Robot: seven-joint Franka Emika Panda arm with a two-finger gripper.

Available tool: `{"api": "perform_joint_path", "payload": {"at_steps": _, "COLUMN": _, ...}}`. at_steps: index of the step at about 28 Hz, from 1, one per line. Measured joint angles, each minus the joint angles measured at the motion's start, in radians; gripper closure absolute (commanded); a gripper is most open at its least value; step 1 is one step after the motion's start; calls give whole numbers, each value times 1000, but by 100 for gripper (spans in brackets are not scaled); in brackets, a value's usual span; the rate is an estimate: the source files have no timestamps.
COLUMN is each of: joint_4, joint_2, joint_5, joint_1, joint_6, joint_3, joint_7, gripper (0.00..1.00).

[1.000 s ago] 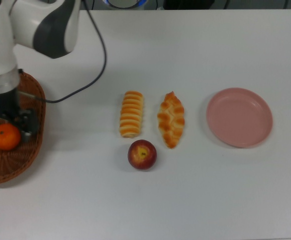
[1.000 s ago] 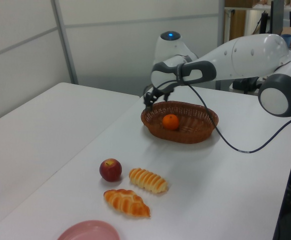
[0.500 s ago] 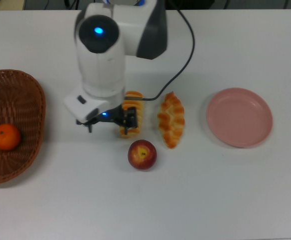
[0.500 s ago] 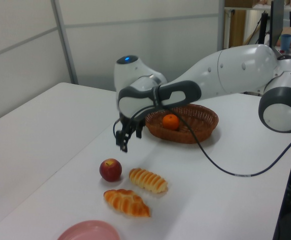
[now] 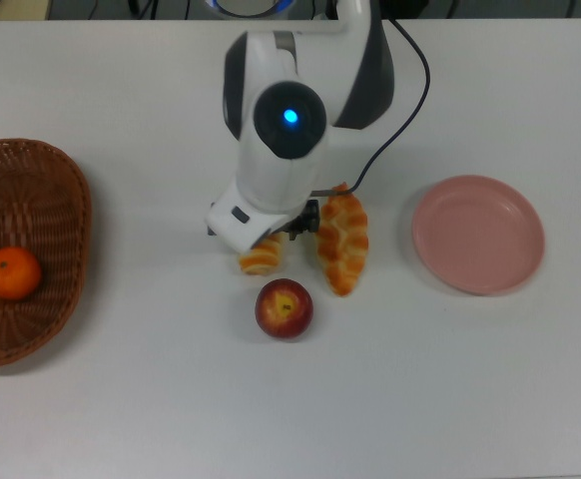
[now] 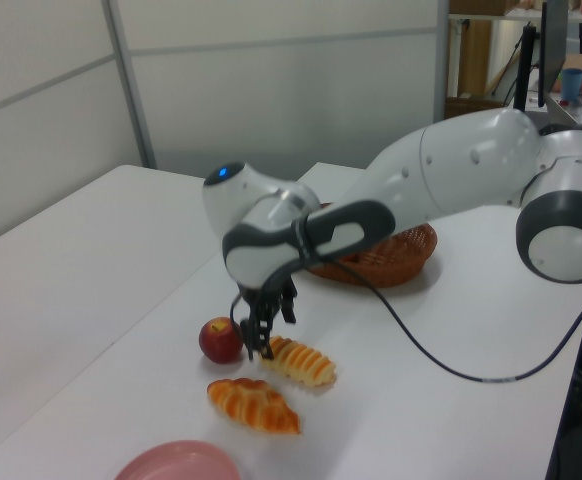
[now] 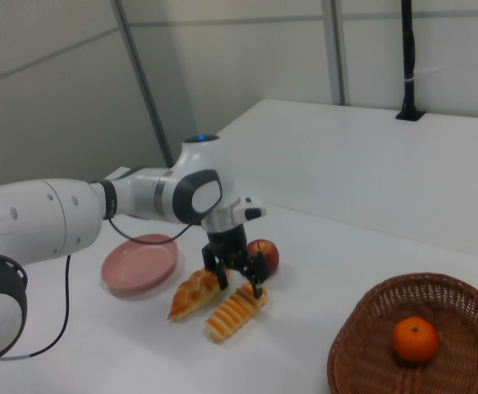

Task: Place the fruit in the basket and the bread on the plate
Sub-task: 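Move the gripper to the striped bread roll and lower, then grasp the striped roll, carry it onto the pink plate, release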

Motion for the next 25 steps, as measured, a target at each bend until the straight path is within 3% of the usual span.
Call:
{"api": "perform_joint_path", "payload": {"at_steps": 2, "joint_4": -7, "joint_2": 14, "joint_5": -7, "joint_1": 11, "joint_6": 0, "joint_3": 0, "joint_7": 0, "gripper": 4}}
{"api": "perform_joint_path", "payload": {"at_steps": 3, "joint_4": -8, "joint_2": 20, "joint_5": -11, "joint_1": 15, "joint_6": 0, "joint_3": 0, "joint_7": 0, "gripper": 21}}
{"api": "perform_joint_path", "payload": {"at_steps": 4, "joint_4": -9, "joint_2": 26, "joint_5": -18, "joint_1": 19, "joint_6": 0, "joint_3": 0, "joint_7": 0, "gripper": 57}}
{"api": "perform_joint_path", "payload": {"at_steps": 6, "joint_4": -10, "joint_2": 36, "joint_5": -39, "joint_1": 24, "joint_6": 0, "joint_3": 0, "joint_7": 0, "gripper": 90}}
{"api": "perform_joint_path", "payload": {"at_steps": 7, "joint_4": -10, "joint_2": 39, "joint_5": -46, "joint_1": 24, "joint_6": 0, "joint_3": 0, "joint_7": 0, "gripper": 100}}
{"api": "perform_joint_path", "payload": {"at_steps": 18, "joint_4": 7, "joint_2": 27, "joint_5": -53, "joint_1": 22, "joint_6": 0, "joint_3": -5, "joint_7": 35, "gripper": 100}}
{"api": "perform_joint_path", "payload": {"at_steps": 25, "joint_4": 49, "joint_2": -18, "joint_5": -21, "joint_1": 23, "joint_6": 0, "joint_3": 6, "joint_7": 74, "gripper": 100}}
